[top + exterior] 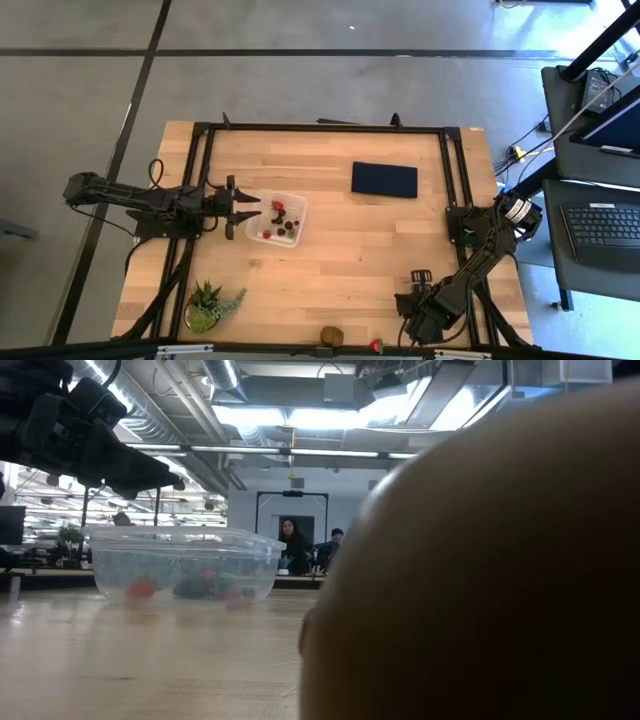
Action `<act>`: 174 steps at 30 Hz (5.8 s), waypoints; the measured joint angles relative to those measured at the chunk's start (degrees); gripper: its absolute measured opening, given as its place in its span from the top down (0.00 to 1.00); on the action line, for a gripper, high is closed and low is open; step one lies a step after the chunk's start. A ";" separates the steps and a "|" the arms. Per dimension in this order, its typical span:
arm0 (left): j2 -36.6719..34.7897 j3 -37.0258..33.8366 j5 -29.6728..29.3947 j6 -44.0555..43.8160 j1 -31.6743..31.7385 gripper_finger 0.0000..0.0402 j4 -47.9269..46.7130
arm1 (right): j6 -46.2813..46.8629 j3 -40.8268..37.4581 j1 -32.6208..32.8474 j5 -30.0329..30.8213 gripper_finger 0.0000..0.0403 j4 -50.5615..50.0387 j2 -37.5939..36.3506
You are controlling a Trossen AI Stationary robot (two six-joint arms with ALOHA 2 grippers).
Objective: Pick and placing Produce into tupperware
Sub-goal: Put the tomato into the transparent bin, then put the strawberry into the transparent bin
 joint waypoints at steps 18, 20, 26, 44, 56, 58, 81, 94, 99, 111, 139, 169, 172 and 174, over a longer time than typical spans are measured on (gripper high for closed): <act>-0.01 0.00 0.00 0.00 0.00 0.60 0.01 | -17.00 19.65 -15.78 20.73 0.52 -9.38 0.14; -0.01 0.01 0.00 0.00 0.00 0.59 0.01 | -21.23 22.68 -19.18 24.15 0.52 -7.19 0.11; -0.02 0.01 0.00 -0.02 0.00 0.58 0.00 | -39.80 26.44 -30.58 25.75 0.52 17.29 0.14; -0.02 -0.01 0.02 -0.04 0.00 0.58 -0.17 | -45.25 26.39 -48.86 8.19 0.51 60.80 20.78; 0.00 0.01 0.02 -0.04 0.00 0.60 -0.22 | -44.37 26.43 -49.59 7.05 0.50 61.16 21.64; 0.00 -0.01 0.02 -0.04 0.00 0.60 -0.22 | -44.33 26.43 -49.62 7.05 0.50 61.24 21.64; -0.02 -0.01 0.00 -0.02 0.00 0.59 -0.22 | -44.24 26.43 -49.62 7.06 0.28 61.17 21.64; -0.02 0.01 0.02 -0.07 -0.01 0.60 -2.53 | -46.12 26.52 -46.66 5.14 0.27 43.07 12.93; 0.00 0.01 0.02 -0.11 -0.02 0.59 -2.73 | -42.62 26.54 -43.19 5.06 0.27 25.68 5.46; 0.00 0.01 0.02 -0.22 -0.02 0.59 -2.54 | -15.71 26.52 -27.02 4.84 0.27 -4.57 -2.40; -0.01 0.01 0.00 -0.02 -0.02 0.59 -2.56 | -0.14 26.41 -8.17 1.39 0.32 6.24 8.06; -0.01 0.00 0.00 0.00 0.00 0.58 -2.62 | 2.01 26.47 -4.70 1.44 0.32 8.56 15.76; -0.02 0.01 0.00 0.00 0.00 0.59 -2.62 | 1.99 26.47 -4.43 1.52 0.32 7.96 15.76; -0.02 0.01 0.00 0.00 0.00 0.60 -2.62 | 1.94 26.47 -4.08 1.53 0.32 7.37 15.76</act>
